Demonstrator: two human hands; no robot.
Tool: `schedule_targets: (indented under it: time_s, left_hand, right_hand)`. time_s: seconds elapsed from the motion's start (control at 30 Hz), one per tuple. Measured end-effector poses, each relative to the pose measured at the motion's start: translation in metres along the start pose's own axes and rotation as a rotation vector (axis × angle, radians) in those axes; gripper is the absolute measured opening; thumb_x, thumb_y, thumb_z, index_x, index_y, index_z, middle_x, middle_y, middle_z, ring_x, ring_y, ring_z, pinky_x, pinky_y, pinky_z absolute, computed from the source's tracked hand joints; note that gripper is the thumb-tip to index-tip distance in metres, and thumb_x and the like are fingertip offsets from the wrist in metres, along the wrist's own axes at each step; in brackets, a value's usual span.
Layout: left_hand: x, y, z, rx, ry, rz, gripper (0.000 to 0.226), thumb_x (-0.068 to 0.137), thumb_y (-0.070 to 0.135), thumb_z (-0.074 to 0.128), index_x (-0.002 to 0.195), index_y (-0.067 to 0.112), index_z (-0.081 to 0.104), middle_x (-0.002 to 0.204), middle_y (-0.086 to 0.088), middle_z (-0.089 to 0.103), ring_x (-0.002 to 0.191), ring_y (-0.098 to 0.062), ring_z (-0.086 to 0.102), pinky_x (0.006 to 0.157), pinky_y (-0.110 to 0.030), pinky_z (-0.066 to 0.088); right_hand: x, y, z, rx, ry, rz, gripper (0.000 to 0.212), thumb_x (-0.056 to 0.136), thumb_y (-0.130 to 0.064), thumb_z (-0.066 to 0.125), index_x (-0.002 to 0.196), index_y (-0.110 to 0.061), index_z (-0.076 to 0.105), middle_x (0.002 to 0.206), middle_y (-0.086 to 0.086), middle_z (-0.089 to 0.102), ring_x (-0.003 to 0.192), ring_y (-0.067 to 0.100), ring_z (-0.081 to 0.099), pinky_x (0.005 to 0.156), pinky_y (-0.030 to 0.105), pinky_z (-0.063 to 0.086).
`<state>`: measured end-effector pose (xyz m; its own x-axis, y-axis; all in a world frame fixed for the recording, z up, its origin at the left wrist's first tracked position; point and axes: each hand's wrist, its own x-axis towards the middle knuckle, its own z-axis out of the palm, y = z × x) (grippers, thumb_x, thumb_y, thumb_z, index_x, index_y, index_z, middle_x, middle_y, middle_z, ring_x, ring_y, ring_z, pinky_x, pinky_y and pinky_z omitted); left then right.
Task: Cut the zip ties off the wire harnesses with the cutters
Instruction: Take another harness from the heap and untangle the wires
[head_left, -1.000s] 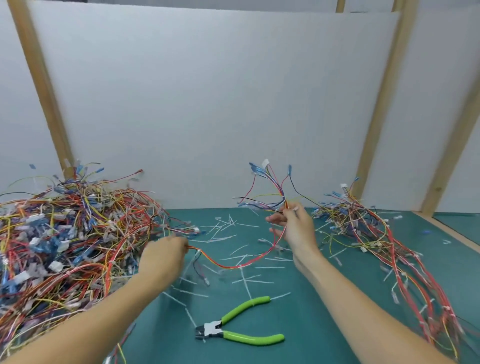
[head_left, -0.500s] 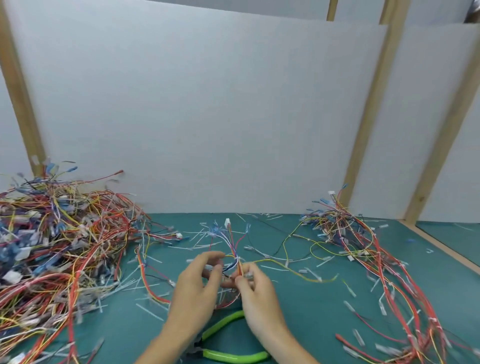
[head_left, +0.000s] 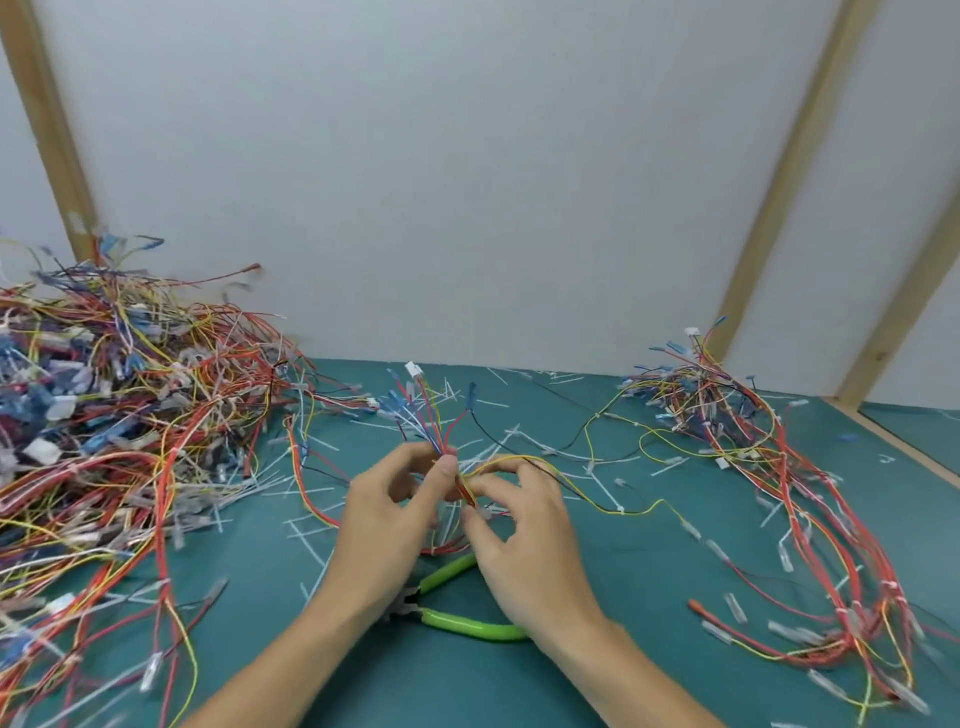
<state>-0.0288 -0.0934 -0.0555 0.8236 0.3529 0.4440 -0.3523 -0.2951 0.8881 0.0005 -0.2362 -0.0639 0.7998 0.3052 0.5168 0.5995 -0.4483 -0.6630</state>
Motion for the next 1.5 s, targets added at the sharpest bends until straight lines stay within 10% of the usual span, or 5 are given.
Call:
schedule_targets:
  time_s: [0.4, 0.77, 0.97, 1.5]
  left_hand:
    - [-0.003, 0.002, -0.001, -0.068, -0.040, 0.022, 0.012, 0.100, 0.010, 0.059, 0.092, 0.007, 0.067, 0.062, 0.006, 0.057, 0.054, -0.011, 0.050, 0.055, -0.016, 0.041]
    - [-0.001, -0.001, -0.004, -0.129, -0.125, -0.051, 0.031, 0.097, 0.025, 0.064, 0.066, 0.019, 0.062, 0.049, 0.003, 0.046, 0.047, -0.015, 0.040, 0.048, -0.023, 0.034]
    - [-0.001, -0.003, -0.004, -0.162, -0.123, -0.069, 0.027, 0.097, 0.026, 0.063, 0.074, 0.013, 0.069, 0.047, -0.006, 0.048, 0.045, -0.018, 0.043, 0.046, -0.021, 0.036]
    - [0.003, -0.005, -0.008, -0.219, -0.059, -0.181, 0.022, 0.101, 0.020, 0.056, 0.092, 0.012, 0.074, 0.054, 0.002, 0.056, 0.045, -0.017, 0.044, 0.048, -0.023, 0.036]
  right_hand:
    - [0.001, 0.002, -0.010, 0.076, 0.298, -0.112, 0.003, 0.095, -0.032, 0.061, 0.096, -0.030, 0.063, 0.085, -0.014, 0.065, 0.078, 0.014, 0.064, 0.063, 0.027, 0.047]
    - [0.002, 0.010, -0.007, 0.071, 0.173, -0.089, 0.041, 0.103, -0.011, 0.054, 0.141, -0.025, 0.060, 0.149, -0.017, 0.053, 0.143, 0.001, 0.044, 0.112, 0.035, 0.045]
    - [0.006, 0.015, -0.009, 0.008, 0.200, -0.028, 0.030, 0.103, -0.012, 0.058, 0.120, -0.029, 0.076, 0.126, -0.020, 0.065, 0.121, -0.006, 0.058, 0.100, 0.022, 0.047]
    - [0.010, 0.020, -0.012, 0.163, 0.342, 0.136, 0.017, 0.092, -0.015, 0.067, 0.091, -0.031, 0.059, 0.087, -0.013, 0.064, 0.078, 0.012, 0.064, 0.070, 0.045, 0.054]
